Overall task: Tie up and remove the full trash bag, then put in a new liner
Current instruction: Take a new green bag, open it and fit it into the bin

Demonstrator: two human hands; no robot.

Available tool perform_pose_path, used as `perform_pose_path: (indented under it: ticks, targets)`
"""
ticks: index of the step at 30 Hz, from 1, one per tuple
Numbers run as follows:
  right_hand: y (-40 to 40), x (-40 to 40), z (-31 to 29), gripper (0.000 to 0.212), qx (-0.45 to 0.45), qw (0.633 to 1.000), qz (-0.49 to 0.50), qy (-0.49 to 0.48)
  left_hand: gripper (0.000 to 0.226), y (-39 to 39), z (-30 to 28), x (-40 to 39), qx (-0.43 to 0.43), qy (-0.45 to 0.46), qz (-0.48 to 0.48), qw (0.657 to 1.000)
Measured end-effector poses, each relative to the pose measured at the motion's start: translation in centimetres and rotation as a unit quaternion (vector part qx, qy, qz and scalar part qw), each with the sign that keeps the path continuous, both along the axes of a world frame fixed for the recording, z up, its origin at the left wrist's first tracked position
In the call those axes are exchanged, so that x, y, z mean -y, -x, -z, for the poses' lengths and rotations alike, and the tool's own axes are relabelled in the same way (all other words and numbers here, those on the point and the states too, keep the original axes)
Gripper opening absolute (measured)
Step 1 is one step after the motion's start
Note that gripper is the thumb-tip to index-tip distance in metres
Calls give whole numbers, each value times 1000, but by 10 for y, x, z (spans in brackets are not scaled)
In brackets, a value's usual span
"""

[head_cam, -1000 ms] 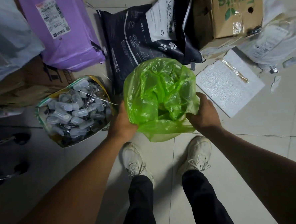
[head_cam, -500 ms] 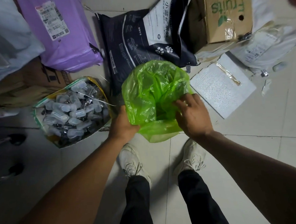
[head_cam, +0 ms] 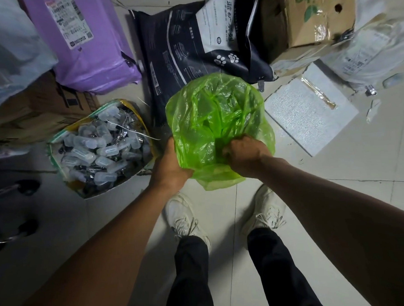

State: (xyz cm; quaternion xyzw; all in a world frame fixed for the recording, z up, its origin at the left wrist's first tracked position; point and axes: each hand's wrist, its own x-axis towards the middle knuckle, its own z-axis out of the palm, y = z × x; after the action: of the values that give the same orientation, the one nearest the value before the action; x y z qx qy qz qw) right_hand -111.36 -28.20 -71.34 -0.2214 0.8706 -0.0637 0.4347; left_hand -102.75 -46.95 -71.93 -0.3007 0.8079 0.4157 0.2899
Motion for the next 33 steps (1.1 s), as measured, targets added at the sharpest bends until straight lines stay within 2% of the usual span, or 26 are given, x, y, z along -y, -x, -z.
perform_pose_path:
  ticks: [2, 4, 6, 10, 11, 12, 15, 18, 22, 25, 28, 31, 33]
  targets:
    - [2, 3, 0, 23, -22, 998, 60, 8, 91, 0, -1, -2, 2, 6, 0, 1000]
    - [7, 5, 1, 21, -36, 982, 183, 36, 94, -1, -2, -3, -6, 10, 4, 1000]
    - [13, 7, 6, 22, -54, 953, 294, 48, 99, -1, -2, -4, -12, 8, 6, 1000]
    - [22, 7, 10, 26, -90, 890, 442, 66, 99, -1, 1, -2, -11, 24, 14, 1000]
    - [22, 6, 11, 25, -88, 887, 448, 69, 99, -1, 2, -2, -12, 31, 15, 999]
    - [22, 4, 11, 25, -76, 900, 424, 67, 97, -1, 3, -1, -11, 39, 16, 999]
    - [15, -3, 7, 38, -28, 957, 278, 82, 94, -1, 4, -1, -5, 74, 21, 997]
    - [5, -14, -1, 56, -81, 949, 256, 167, 97, 2, 1, -2, -8, 93, 14, 996]
    - [-9, -27, -3, 61, -157, 945, 253, 139, 101, 2, -3, -3, -41, 126, 4, 991]
    - [-16, -37, 0, 72, -171, 931, 292, 141, 102, 2, -2, -2, -59, 131, 9, 990]
    - [-16, -44, 7, 88, -116, 905, 372, 171, 101, 4, 6, 1, -19, 89, 7, 996]
    - [-11, -41, 12, 89, -19, 881, 449, 147, 82, 7, 15, -2, -5, 72, 20, 997]
    - [-10, -40, 14, 81, 0, 879, 459, 127, 70, 10, 20, -4, 6, 63, 4, 998]
